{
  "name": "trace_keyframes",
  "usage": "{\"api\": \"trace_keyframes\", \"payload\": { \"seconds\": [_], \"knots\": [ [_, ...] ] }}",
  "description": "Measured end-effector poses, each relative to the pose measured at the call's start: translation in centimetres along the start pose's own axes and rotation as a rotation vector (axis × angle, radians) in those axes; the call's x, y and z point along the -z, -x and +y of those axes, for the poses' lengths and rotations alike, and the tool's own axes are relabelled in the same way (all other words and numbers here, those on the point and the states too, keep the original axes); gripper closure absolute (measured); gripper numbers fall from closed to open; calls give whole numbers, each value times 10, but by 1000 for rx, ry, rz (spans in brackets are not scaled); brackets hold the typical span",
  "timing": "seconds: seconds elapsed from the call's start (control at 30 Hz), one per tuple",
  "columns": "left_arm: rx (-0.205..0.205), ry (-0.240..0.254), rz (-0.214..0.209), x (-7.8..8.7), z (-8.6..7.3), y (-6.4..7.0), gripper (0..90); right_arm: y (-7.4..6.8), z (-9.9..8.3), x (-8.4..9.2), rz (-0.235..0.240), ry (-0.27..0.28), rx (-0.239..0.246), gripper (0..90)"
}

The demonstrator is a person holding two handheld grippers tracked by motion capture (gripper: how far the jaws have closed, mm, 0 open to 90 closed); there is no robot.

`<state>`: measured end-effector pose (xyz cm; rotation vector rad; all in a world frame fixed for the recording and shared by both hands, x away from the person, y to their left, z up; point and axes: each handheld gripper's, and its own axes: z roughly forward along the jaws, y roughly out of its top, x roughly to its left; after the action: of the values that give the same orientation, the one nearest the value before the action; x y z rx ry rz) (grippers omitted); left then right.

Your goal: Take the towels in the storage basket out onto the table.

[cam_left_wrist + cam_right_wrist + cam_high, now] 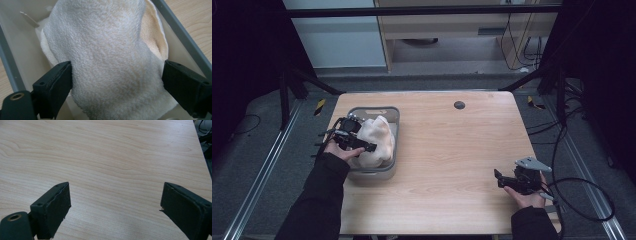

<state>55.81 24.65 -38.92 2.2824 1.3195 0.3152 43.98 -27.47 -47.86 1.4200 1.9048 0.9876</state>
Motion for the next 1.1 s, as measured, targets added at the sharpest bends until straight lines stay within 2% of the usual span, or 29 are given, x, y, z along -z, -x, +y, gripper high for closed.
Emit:
{"api": "trace_keyframes", "payload": {
  "seconds": [0.23,0.5,0.67,0.83,1.1],
  "knots": [
    [7,-15,2,-10,1,1,107,0,0,-1,0,-6,10,92],
    [27,-44,1,-15,1,0,175,-1,-1,-1,3,-15,8,88],
    [37,-67,11,-16,1,0,270,0,-1,-2,4,-16,9,87],
    [42,-77,17,-16,1,0,414,0,-1,-2,12,-21,7,86],
    [40,-44,19,-11,-1,2,578,0,-1,-3,18,-26,5,87]
  ]
}}
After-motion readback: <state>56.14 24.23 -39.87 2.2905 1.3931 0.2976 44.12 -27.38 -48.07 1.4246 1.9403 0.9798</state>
